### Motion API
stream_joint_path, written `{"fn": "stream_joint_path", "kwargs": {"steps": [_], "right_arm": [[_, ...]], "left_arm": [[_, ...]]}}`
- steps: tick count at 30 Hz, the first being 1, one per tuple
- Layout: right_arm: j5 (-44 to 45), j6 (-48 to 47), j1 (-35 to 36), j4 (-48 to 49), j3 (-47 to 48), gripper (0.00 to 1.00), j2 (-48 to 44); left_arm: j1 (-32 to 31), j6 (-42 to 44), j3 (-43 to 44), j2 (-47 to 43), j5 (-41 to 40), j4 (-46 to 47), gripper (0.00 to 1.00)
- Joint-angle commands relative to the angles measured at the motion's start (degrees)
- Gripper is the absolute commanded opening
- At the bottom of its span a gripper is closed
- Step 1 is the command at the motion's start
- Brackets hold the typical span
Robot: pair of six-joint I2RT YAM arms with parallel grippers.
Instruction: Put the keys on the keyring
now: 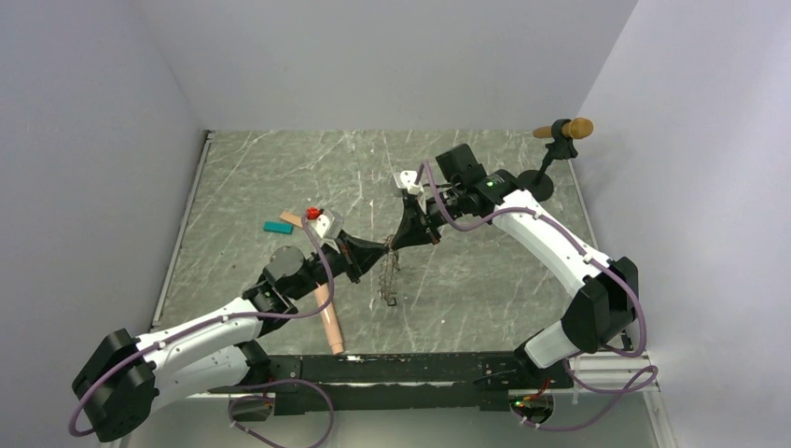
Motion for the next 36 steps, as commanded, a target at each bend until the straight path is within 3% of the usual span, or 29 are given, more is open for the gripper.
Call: {"fn": "stream_joint_path", "kwargs": {"steps": [1, 12, 20, 23, 26, 36], "right_arm": [[-2.63, -0.94, 2.27, -0.04, -1.01, 0.0, -1.96], [-1.91, -0.77, 2.9, 0.77, -1.8, 0.0, -1.92], [-3.43, 0.86, 3.11, 2.21, -2.55, 0.0, -1.88], [-4.44, -1.18, 2.98, 0.1, -1.73, 0.16, -2.0], [-6.16, -3.89, 2.6, -2.64, -1.06, 0.24, -2.22], [-12.43, -12.39, -2.15, -12.02, 2.22, 0.33, -4.12]], "left_arm": [[0.03, -3.01, 1.81, -2.4, -3.76, 6.65, 0.0], [0.27, -5.8, -0.65, -3.93, -6.12, 11.05, 0.0], [0.3, -7.56, -3.98, -2.5, -6.62, 19.29, 0.0], [0.3, -6.27, -4.96, -2.75, -6.44, 20.32, 0.0], [0.33, -4.47, -5.64, -3.0, -5.6, 21.21, 0.0], [1.47, 1.83, -6.57, -3.47, 2.21, 23.0, 0.0]]}}
